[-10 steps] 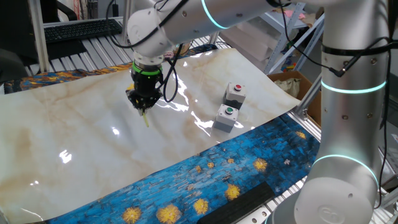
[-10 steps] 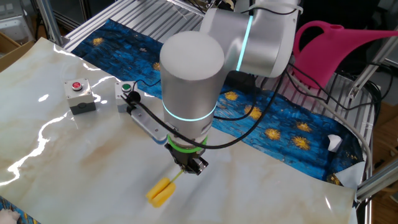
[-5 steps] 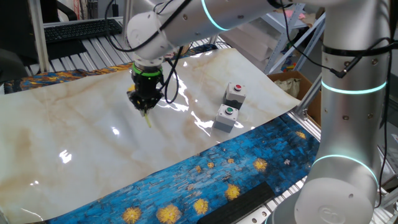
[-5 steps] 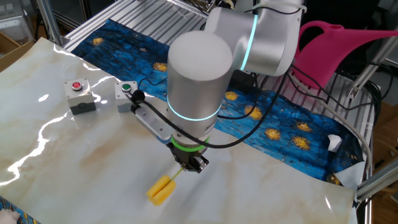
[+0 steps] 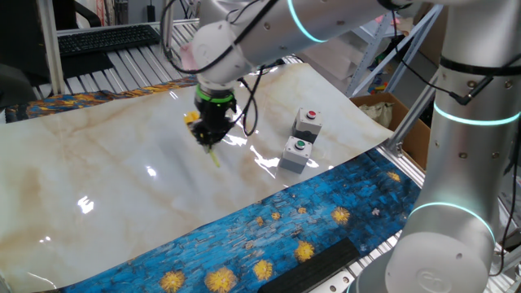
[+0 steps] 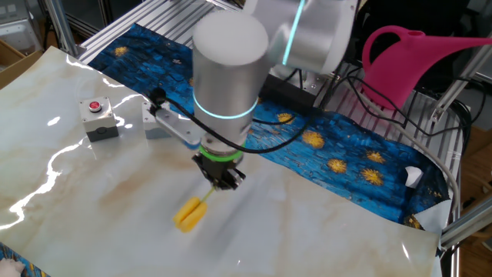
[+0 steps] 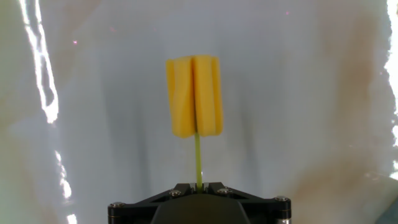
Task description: Scrub the table with a brush
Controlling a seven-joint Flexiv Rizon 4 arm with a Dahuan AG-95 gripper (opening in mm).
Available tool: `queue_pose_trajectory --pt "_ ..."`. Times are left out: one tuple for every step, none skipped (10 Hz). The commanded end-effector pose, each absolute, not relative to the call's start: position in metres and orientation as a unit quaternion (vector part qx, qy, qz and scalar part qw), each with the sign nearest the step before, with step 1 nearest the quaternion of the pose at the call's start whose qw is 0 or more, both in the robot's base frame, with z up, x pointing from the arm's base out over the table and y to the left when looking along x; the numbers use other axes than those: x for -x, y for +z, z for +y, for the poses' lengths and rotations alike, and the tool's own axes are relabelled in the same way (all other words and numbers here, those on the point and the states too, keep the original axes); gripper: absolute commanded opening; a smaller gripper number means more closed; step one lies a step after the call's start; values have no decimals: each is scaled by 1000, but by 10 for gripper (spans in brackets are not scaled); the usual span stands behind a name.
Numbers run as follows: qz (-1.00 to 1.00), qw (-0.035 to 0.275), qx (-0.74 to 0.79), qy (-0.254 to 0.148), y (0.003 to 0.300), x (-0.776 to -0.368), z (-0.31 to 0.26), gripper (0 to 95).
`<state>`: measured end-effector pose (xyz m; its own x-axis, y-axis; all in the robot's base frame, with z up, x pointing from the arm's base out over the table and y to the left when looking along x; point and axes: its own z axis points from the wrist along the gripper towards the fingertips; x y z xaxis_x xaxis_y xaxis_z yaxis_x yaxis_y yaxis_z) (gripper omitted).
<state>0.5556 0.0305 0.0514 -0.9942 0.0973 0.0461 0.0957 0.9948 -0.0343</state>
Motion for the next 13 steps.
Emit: queue_pose_trajectory --pt "-999 28 33 19 54 -550 17 0" --pt "-999 29 22 20 54 -548 8 0" --pt "-999 28 19 21 54 -547 4 0" --pt "-999 29 16 21 52 -544 -3 0" --pt "-999 29 15 20 51 -544 -4 0" --pt "-999 32 14 27 50 -543 -6 0" --pt "-999 33 14 27 50 -542 -7 0" --pt "-998 52 17 41 48 -541 -9 0" --pt "-996 70 25 43 48 -541 -8 0" --pt "-995 81 28 46 48 -541 -8 0" --pt "-995 85 29 45 47 -540 -8 0" --pt "-995 86 29 43 46 -540 -8 0" --pt "-995 87 28 42 44 -541 -7 0"
